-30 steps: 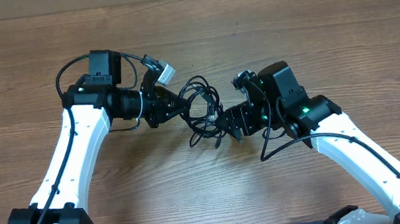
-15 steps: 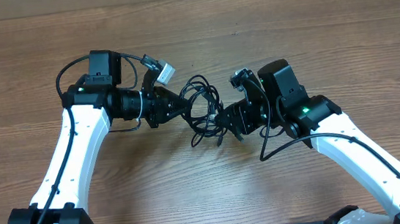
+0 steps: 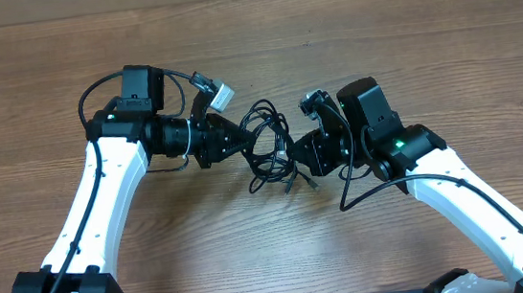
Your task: Untangle cables
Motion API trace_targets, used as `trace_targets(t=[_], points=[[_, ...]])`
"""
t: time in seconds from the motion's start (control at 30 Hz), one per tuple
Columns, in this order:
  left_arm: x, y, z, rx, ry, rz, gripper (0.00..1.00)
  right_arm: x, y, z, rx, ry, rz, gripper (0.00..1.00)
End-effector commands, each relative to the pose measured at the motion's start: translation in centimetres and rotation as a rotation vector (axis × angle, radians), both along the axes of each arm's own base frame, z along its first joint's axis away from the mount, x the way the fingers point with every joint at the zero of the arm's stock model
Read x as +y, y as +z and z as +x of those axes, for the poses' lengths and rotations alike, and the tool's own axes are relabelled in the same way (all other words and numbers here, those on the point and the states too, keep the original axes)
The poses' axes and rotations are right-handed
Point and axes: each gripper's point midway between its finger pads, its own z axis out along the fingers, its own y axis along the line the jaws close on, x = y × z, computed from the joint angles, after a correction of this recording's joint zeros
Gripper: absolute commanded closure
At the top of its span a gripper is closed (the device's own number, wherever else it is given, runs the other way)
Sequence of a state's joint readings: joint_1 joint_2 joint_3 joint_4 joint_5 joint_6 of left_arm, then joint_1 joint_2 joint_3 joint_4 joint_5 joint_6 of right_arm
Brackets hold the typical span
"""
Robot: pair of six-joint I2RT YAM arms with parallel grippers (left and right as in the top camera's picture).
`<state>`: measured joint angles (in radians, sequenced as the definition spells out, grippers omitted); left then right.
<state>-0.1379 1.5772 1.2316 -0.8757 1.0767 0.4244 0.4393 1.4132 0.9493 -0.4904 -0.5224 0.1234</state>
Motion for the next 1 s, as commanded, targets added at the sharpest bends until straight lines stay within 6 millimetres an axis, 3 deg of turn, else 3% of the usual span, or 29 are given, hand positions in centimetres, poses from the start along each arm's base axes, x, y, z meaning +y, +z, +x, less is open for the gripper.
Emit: trace_targets(t=[0.0,0.17,0.47,0.6,0.83,0.97], points=[[-0.4,1.5,0.0,-0.031,-0.011,-0.021,0.96,0.2,0.7,0.5,-0.019,0.001,0.011,0.96],[0.4,0.2,1.3,0.029,0.093,0.066,0.96,0.2,0.7,0.5,-0.018,0.001,0.011,0.96],[5.5,-4.1,5.6,0.293,0.624,0.343,0.96,0.0,0.4,0.4,-0.009,-0.006,-0.004,0.96],[6.5,-4.5,5.9,0.359,0.736,0.361,0.96,0.0,0.4,0.4,-0.009,-0.007,-0.004,0.96],[6.6,-4.6,6.0,0.361,0.744,0.365,0.96,0.0,0.4,0.4,-0.009,-0.007,-0.004,0.96],[8.1,-5.3,6.1,0.419,0.872,0.409,0.96,-0.1,0.4,0.4,-0.009,-0.007,-0.004,0.96]])
